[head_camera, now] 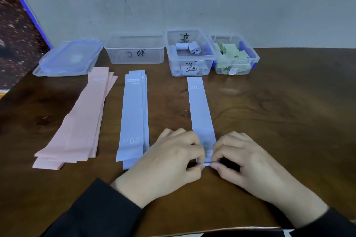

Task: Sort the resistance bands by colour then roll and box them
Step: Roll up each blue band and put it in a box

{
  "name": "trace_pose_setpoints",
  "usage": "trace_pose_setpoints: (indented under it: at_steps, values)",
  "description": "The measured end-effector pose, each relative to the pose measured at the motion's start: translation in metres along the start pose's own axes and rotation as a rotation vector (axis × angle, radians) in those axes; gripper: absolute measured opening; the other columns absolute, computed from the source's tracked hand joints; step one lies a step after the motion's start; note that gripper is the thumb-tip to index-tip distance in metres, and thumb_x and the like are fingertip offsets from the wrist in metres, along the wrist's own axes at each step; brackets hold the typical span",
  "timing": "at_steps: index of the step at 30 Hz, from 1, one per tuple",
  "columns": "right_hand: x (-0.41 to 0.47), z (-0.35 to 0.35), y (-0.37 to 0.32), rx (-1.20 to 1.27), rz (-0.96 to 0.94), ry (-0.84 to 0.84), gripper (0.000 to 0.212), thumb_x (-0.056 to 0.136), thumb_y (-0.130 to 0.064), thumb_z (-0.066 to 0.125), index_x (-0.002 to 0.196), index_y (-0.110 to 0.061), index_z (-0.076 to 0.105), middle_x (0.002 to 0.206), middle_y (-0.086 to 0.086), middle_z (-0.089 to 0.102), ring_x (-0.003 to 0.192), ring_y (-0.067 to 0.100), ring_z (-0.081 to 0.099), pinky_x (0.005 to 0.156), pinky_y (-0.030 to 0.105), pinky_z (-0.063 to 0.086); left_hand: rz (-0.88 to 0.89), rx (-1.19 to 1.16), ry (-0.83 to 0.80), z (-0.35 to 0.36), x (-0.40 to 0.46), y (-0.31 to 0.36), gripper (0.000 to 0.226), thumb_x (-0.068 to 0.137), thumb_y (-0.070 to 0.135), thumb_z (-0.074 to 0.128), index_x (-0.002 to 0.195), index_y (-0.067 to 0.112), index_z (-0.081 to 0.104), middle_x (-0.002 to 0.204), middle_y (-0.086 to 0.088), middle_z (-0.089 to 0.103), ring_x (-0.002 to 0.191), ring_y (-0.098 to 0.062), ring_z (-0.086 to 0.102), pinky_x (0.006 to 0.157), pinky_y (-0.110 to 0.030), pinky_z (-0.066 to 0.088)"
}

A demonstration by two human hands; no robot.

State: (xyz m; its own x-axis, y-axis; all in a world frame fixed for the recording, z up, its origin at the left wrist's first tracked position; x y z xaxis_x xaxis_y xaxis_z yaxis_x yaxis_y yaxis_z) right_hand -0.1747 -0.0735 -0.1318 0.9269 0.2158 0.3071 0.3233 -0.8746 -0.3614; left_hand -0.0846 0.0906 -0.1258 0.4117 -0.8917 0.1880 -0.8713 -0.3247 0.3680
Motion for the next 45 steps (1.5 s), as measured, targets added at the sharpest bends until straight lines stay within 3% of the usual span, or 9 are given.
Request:
trace_pose_setpoints:
  at_steps: [8,13,21,26,38,45]
  values:
    - [0.000,0.003,-0.001,-0.063,-0.017,-0.027,0.006,0.098,-0.027,0.064,0.096,-0.032,0.066,0.101,-0.021,0.057,0.099,0.005,0.054,0.085,0.031,0.043,-0.028,0.005,0.029,0.000,0.002,0.001,0.006,0.092,0.036,0.057,0.087,0.033,0.060,0.093,0.019,0.048,0.093,-0.004,0.043,0.091,-0.025,0.034]
    - [0.002,0.003,0.000,-0.059,-0.009,-0.033,0.010,0.100,-0.032,0.056,0.097,-0.036,0.065,0.101,-0.023,0.056,0.101,0.004,0.053,0.085,0.027,0.041,-0.024,0.005,0.042,0.000,0.002,0.001,0.005,0.091,0.031,0.060,0.087,0.033,0.060,0.091,0.018,0.049,0.091,-0.004,0.043,0.088,-0.024,0.034]
    - [-0.002,0.002,0.005,0.002,0.005,0.000,0.014,0.094,-0.041,0.066,0.102,-0.031,0.073,0.102,-0.022,0.057,0.100,0.005,0.055,0.086,0.031,0.044,-0.019,0.070,0.076,0.002,0.001,-0.002,0.010,0.089,0.039,0.061,0.088,0.031,0.068,0.092,0.018,0.051,0.090,-0.003,0.041,0.084,-0.020,0.032]
    - [0.000,0.003,0.006,-0.014,-0.027,0.004,0.015,0.096,-0.037,0.065,0.103,-0.030,0.076,0.101,-0.019,0.057,0.095,0.005,0.055,0.084,0.031,0.043,-0.015,0.091,0.079,0.003,0.002,-0.001,0.010,0.090,0.039,0.060,0.088,0.031,0.067,0.091,0.017,0.050,0.090,-0.004,0.040,0.082,-0.019,0.029]
    - [0.008,0.001,0.007,0.039,-0.043,-0.012,0.010,0.097,-0.032,0.066,0.097,-0.029,0.075,0.093,-0.021,0.060,0.084,0.005,0.056,0.078,0.030,0.046,0.013,0.080,0.111,-0.001,0.002,0.002,0.009,0.090,0.036,0.061,0.085,0.032,0.066,0.087,0.017,0.055,0.086,-0.006,0.049,0.083,-0.030,0.044]
    - [0.008,0.001,0.007,0.014,-0.078,0.014,0.010,0.097,-0.031,0.066,0.098,-0.029,0.076,0.096,-0.019,0.054,0.085,0.004,0.051,0.078,0.030,0.046,-0.005,0.084,0.090,0.001,0.003,-0.001,0.016,0.089,0.043,0.055,0.084,0.035,0.067,0.087,0.019,0.053,0.087,-0.003,0.047,0.083,-0.023,0.038]
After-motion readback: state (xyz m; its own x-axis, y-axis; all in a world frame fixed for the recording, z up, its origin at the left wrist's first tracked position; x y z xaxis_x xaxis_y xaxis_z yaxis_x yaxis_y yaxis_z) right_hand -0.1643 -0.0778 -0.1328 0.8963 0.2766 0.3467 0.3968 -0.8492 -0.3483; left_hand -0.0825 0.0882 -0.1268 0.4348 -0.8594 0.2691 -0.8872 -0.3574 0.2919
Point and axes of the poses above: each hand's wrist, its own x-axis towards the middle knuckle, its own z-axis out of the palm, y = z × x, the point moved 4 cm from there along x, towards the middle knuckle
